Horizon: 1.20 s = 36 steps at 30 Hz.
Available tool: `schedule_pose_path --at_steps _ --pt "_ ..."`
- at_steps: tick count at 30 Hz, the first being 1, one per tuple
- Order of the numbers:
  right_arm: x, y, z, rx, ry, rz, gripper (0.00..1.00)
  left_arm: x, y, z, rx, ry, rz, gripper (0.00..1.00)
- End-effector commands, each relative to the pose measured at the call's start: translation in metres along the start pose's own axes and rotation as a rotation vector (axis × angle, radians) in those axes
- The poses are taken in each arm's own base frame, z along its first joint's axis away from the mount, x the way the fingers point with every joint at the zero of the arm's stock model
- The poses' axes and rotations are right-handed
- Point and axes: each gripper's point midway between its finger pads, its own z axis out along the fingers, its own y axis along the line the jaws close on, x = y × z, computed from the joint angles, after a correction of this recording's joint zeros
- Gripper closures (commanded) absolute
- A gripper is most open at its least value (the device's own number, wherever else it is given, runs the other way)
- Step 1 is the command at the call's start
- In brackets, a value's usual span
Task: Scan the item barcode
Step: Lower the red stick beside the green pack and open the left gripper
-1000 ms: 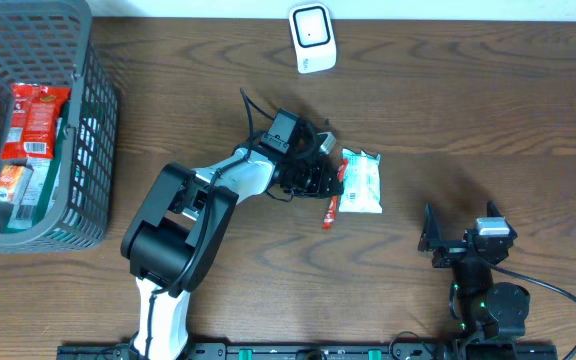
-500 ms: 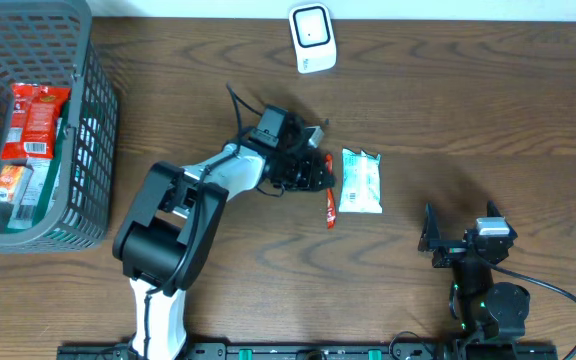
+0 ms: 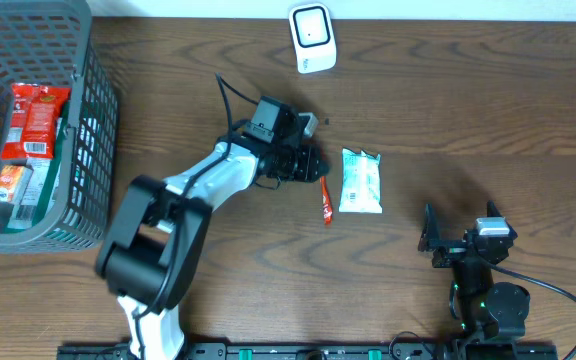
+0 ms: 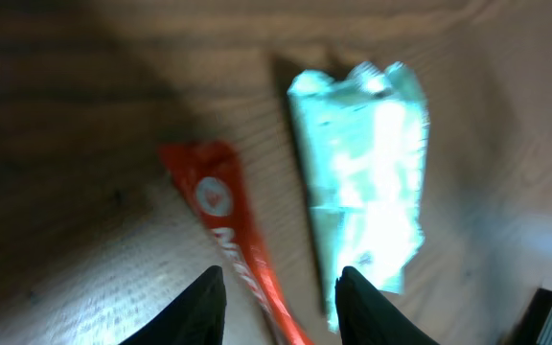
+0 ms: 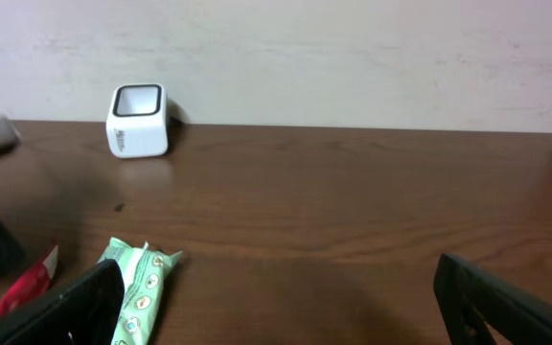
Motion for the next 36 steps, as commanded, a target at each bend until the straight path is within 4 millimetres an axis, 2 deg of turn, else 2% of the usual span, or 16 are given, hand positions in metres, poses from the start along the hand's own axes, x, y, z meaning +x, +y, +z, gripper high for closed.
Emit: schedule_pose_path --at_steps 1,3,4,11,13,17,28,36 --pt "0.0 -0.002 0.0 0.007 0.0 -0.01 0.01 -0.015 0.001 -0.027 -0.107 -0.079 0.033 0.61" --pt "0.0 -0.002 0.0 0.007 0.0 -0.01 0.01 -0.014 -0.001 -0.035 -0.135 -0.086 0.034 0.68" --pt "0.0 -0.002 0.0 0.007 0.0 -0.01 0.01 -0.011 -0.01 -0.038 -0.119 -0.08 0.042 0.92" --pt "0.0 -0.002 0.0 0.007 0.0 -0.01 0.01 0.016 -0.045 -0.014 -0.077 -0.003 0.08 0.93" --pt "0.0 -0.002 0.0 0.007 0.0 -0.01 0.01 0.021 -0.046 -0.006 -0.123 -0.002 0.097 0.93" --pt "0.0 -0.002 0.0 0.007 0.0 -0.01 0.01 0.022 -0.033 0.002 -0.281 -0.048 0.098 0.93" --pt "0.0 -0.002 0.0 0.007 0.0 -0.01 0.01 0.034 0.0 0.022 -0.389 -0.009 0.08 0.92" --pt "0.0 -0.002 0.0 0.007 0.0 -0.01 0.01 0.038 0.016 0.017 -0.468 0.002 0.073 0.92"
